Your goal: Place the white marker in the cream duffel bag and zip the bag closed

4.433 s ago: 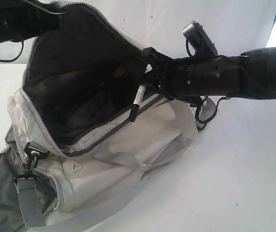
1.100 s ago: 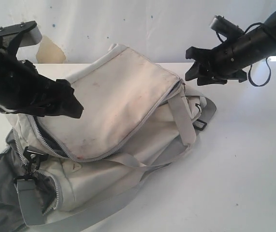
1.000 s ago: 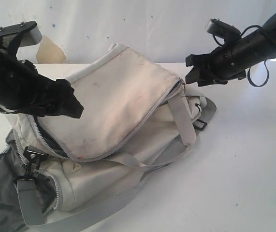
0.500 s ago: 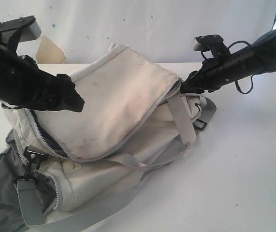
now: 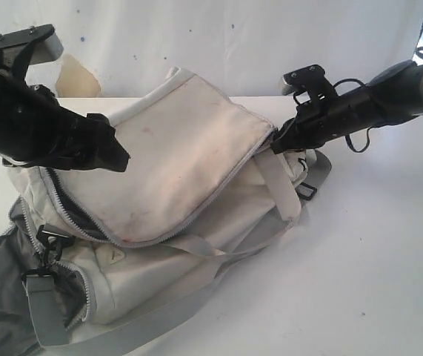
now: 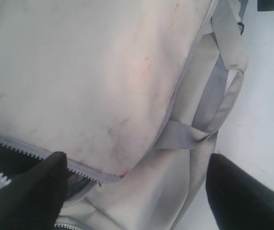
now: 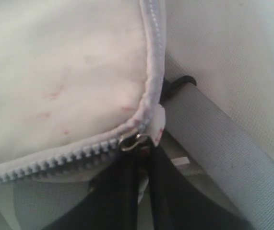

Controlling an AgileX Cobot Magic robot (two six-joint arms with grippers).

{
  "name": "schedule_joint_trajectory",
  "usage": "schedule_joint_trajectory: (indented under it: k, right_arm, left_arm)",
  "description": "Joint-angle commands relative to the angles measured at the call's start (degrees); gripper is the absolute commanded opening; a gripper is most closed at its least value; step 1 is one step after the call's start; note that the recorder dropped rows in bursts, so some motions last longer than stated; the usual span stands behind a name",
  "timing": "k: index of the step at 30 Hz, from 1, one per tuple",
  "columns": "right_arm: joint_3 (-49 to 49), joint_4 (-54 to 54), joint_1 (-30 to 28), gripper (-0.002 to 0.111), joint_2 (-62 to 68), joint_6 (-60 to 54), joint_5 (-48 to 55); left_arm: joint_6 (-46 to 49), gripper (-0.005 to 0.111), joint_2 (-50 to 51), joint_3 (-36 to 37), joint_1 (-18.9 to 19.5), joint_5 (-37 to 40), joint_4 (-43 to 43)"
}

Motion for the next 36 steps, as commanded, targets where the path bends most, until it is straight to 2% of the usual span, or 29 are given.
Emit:
schedule_joint_trajectory:
  k: [1,8,11,12,15,17,18,23,29,32,36]
  right_arm:
    - [-0.1,0.1,0.0,0.000,-0.6,-0.3,-0.1]
    - [-0.1,-2.1,0.0,0.000,-5.0,9.9,1.9]
    - [-0.1,-16.2,0.0,0.000,-8.7,27.9,2.7]
    - [-0.1,-23.9,0.0,0.000,-10.0,35.4,4.1]
    - [-0.1,-32.4,0.0,0.000,-12.3,42.5,9.2]
    - [-0.1,-31.6,0.0,0.000,-14.6,44.3,14.4]
    - [-0.1,-30.8,0.0,0.000,-15.2,44.7,15.8]
    - [-0.1,-26.1,0.0,0.000,-16.9,45.5,23.6]
    - [-0.1,-24.4,0.0,0.000,-17.2,61.8,34.4]
    - [-0.1,-22.8,0.0,0.000,-17.2,68.9,35.1]
    - [-0.1,-14.0,0.0,0.000,-17.0,70.0,35.1]
  left_arm:
    - [0.3,0.093,-0.1,-0.3,0.0,-0.7,-0.5]
    - [0.3,0.093,-0.1,-0.3,0.0,-1.3,0.8]
    - [0.1,0.093,-0.1,-0.3,0.0,-1.2,1.1]
    - [0.1,0.093,-0.1,-0.3,0.0,-1.3,1.1]
    - [-0.5,0.089,0.0,-0.3,0.0,-1.9,1.1]
    - [-1.3,0.078,0.7,-0.3,0.0,-1.9,1.1]
    - [-1.3,0.077,1.1,-0.3,0.0,-1.9,1.1]
    - [-0.8,0.078,3.0,-0.4,0.0,-1.8,0.7]
    - [5.6,0.078,4.6,-0.4,0.0,-1.5,-7.1]
    - [7.0,0.078,4.6,-0.4,0.0,-3.0,-9.1]
    - [7.6,0.078,4.6,-0.4,0.0,-4.1,-10.4]
